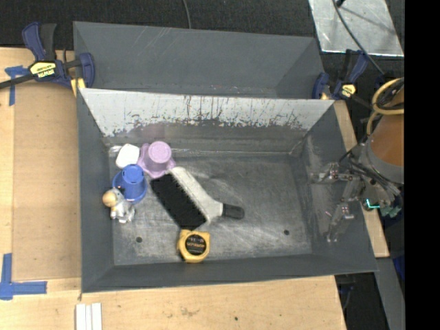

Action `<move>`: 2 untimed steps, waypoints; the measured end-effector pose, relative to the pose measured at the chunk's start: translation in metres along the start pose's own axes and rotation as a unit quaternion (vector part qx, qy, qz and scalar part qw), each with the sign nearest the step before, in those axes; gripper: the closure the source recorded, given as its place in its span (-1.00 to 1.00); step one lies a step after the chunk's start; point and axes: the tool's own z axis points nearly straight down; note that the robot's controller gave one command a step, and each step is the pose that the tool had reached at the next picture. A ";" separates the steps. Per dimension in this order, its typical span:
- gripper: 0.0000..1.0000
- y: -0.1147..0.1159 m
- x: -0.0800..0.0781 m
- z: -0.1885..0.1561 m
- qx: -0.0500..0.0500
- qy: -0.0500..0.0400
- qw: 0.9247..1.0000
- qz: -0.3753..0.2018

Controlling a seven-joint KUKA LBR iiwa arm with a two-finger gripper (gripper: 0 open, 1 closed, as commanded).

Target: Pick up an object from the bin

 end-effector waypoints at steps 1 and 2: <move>-1.00 0.001 -0.001 -0.004 0.001 -0.003 1.000 -0.002; -1.00 0.059 -0.005 0.052 0.001 -0.006 1.000 0.027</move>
Offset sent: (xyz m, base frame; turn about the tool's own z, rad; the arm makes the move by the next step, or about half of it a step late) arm 0.0048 0.1137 -0.1035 0.0906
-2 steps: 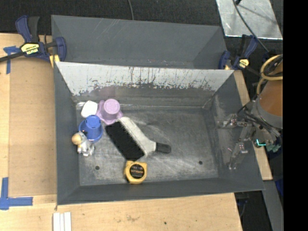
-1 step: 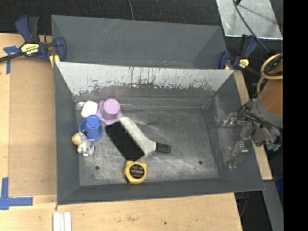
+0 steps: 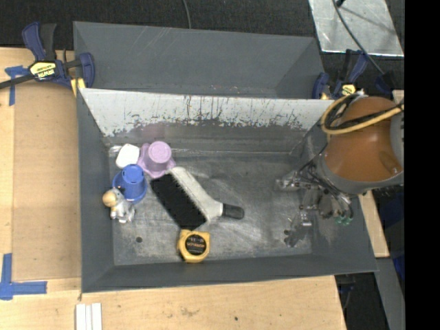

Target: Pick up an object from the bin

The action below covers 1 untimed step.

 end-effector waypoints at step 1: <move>-1.00 0.036 -0.005 0.014 -0.002 0.007 1.000 -0.018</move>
Offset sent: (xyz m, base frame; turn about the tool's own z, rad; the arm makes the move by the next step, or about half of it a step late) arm 0.0059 0.0854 -0.0136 0.0702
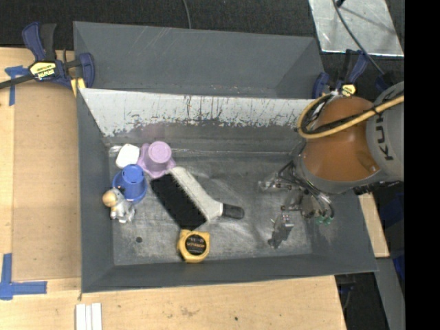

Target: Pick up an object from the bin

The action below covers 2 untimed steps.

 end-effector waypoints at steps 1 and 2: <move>-1.00 0.040 0.000 -0.003 0.001 -0.004 0.999 0.050; -1.00 0.059 -0.008 0.033 0.000 -0.004 0.996 0.085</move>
Offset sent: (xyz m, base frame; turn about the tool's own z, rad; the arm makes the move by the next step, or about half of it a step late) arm 0.0089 0.0610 -0.0370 0.1716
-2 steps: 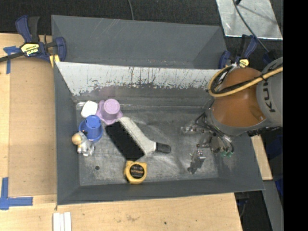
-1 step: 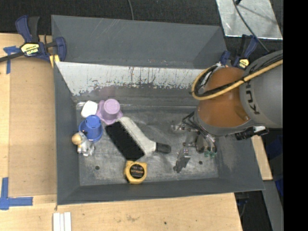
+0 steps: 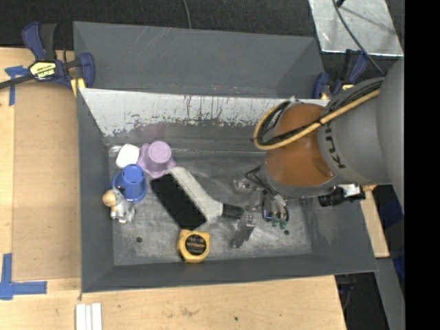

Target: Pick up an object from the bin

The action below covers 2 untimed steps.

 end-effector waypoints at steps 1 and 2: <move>1.00 0.024 0.012 0.000 0.000 -0.008 1.000 -0.024; 1.00 0.024 0.012 0.000 0.000 -0.008 1.000 -0.024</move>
Offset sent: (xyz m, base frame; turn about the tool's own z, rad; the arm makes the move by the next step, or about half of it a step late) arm 0.0000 0.0000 0.0000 0.0000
